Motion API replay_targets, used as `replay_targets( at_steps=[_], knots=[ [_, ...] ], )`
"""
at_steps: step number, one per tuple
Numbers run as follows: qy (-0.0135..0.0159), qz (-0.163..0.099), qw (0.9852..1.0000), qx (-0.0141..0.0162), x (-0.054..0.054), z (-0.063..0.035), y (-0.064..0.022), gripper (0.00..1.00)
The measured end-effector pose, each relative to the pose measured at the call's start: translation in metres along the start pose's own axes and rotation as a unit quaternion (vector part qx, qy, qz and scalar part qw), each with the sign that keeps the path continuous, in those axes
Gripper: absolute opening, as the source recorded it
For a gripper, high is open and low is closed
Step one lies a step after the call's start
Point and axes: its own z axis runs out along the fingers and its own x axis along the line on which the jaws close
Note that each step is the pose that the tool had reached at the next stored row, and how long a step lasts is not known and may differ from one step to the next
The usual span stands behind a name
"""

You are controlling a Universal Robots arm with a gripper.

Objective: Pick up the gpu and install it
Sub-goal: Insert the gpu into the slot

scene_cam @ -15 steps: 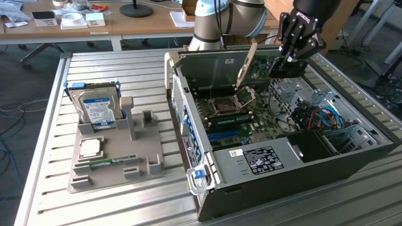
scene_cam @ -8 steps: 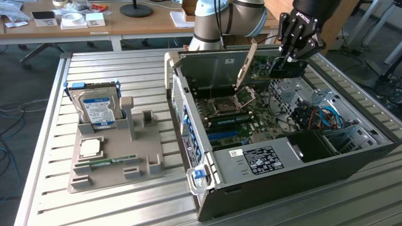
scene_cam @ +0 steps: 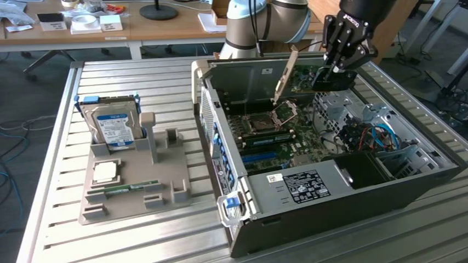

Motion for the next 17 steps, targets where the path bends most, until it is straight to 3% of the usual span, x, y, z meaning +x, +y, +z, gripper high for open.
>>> replay_targets(
  at_steps=[17],
  knots=[
    [0.0, 0.0, 1.0, 0.0002, 0.0004, 0.0066, 0.0023, 0.27]
  ],
)
